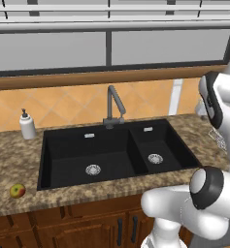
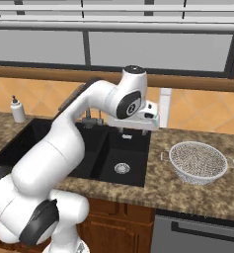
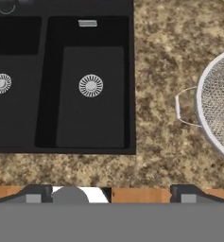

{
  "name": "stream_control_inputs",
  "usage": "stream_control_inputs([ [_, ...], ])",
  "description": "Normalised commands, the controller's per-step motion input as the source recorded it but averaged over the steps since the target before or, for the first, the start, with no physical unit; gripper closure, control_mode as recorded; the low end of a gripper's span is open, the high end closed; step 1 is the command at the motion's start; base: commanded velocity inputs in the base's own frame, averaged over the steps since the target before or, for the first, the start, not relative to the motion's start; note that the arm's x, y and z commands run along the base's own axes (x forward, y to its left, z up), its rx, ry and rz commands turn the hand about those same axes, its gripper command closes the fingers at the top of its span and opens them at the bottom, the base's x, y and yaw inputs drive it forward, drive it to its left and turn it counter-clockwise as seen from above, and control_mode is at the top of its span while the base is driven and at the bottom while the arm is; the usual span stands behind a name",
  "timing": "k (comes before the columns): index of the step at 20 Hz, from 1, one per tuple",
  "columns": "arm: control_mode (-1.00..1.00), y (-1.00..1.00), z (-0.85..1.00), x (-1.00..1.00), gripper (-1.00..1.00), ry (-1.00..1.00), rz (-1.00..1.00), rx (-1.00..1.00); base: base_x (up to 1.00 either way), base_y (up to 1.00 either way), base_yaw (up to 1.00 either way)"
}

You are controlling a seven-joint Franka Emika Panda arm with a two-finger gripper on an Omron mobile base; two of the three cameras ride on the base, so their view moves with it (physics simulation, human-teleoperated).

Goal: Put the colander in the sink, put the apple in the colander, and turn on the sink faucet and pour water over the colander.

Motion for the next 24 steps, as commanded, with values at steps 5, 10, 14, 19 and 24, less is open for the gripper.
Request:
stream_control_inputs([
  [5,-1.00,-0.56,-0.23,-0.15,-1.00,0.11,0.00,0.00,0.00,0.00,0.00],
  [10,-1.00,-0.30,-0.21,-0.02,-1.00,0.12,0.00,0.00,0.00,0.00,0.00],
  [14,-1.00,-0.24,-0.22,0.00,-1.00,0.05,0.00,0.00,0.00,0.00,0.00],
  [19,-1.00,-0.15,-0.18,0.21,-1.00,0.00,0.00,0.00,0.00,0.00,0.00],
  [24,-1.00,-0.24,-0.12,0.25,-1.00,0.00,0.00,0.00,0.00,0.00,0.00],
])
